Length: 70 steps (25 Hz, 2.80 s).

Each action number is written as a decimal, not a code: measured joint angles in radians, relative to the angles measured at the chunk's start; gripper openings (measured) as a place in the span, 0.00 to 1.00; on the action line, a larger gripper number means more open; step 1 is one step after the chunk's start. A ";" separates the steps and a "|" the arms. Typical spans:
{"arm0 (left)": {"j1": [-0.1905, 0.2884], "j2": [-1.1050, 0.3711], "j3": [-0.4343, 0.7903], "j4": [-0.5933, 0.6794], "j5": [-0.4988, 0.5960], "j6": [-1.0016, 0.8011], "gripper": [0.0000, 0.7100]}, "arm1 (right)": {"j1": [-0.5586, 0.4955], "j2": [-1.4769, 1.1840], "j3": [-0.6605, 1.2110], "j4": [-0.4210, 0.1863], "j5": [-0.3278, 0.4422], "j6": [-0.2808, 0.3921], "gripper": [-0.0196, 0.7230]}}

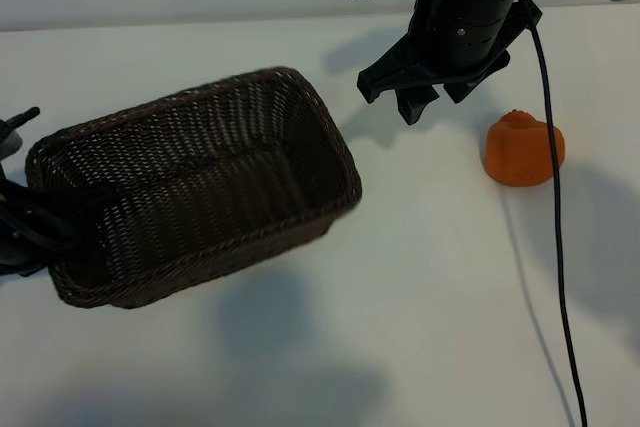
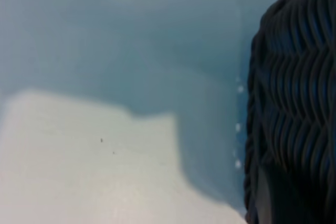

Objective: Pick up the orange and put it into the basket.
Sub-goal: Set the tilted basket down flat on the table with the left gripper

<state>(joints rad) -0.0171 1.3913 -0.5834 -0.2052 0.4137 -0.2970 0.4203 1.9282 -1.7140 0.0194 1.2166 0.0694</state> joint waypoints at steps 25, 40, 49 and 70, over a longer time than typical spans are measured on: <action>0.052 -0.043 -0.123 -0.205 0.122 0.431 0.21 | 0.000 0.000 0.000 0.032 0.000 0.000 0.70; 0.031 0.179 -0.339 -0.259 0.132 0.507 0.21 | 0.000 0.000 0.000 0.032 0.000 0.000 0.70; -0.075 0.308 -0.384 -0.294 0.077 0.525 0.21 | 0.000 0.000 0.000 0.032 0.000 0.000 0.70; -0.078 0.389 -0.400 -0.344 0.052 0.525 0.21 | 0.000 0.000 0.000 0.033 0.000 0.000 0.70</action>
<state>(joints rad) -0.0949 1.7799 -0.9831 -0.5492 0.4658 0.2285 0.4203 1.9282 -1.7140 0.0525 1.2166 0.0694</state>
